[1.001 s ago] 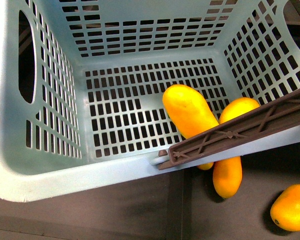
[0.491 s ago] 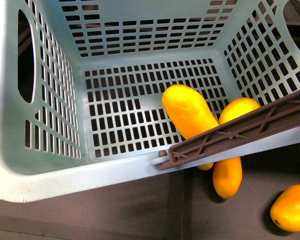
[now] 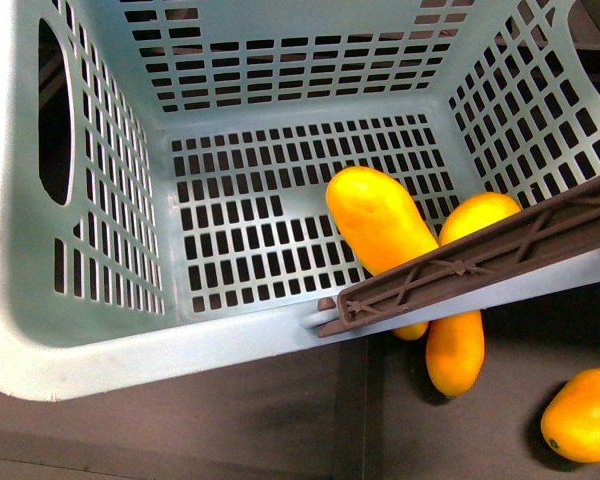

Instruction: Pick lemon and mango into basket

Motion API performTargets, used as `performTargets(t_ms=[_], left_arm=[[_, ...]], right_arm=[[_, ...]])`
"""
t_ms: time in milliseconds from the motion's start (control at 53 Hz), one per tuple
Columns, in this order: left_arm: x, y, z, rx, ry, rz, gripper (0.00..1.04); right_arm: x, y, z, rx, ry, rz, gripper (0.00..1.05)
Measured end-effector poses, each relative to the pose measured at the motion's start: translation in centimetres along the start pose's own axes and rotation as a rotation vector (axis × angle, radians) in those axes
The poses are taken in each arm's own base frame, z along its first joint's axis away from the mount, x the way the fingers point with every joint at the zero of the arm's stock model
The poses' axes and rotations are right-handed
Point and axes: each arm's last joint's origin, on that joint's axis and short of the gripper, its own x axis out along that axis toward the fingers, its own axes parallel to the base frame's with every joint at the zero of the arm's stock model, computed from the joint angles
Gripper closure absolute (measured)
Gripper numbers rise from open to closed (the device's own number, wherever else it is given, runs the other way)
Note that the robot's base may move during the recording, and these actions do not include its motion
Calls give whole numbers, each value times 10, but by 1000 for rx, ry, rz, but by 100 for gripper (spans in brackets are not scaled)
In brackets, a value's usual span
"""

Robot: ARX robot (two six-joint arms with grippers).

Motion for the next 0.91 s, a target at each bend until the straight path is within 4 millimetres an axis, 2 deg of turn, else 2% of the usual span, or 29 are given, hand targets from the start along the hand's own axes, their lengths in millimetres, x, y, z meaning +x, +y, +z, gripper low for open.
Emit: performTargets(t_ms=[189,340,434,661,774,906], left_arm=[[0,0,0,-1,1,0,101],[0,0,0,-1,0,0,101],[0,0,0,-1,0,0,101],[0,0,0,6,-12,5,101],[8,8,-5,58,-276,38,101],[6,21,18,61,-375,33,101]], right_arm=[[0,0,0,0,0,0,45],[0,0,0,0,0,0,25],[0,0,0,0,0,0,8],[0,0,0,0,0,0,9],[0,0,0,0,0,3,9],[0,0,0,0,-1,-1,9]])
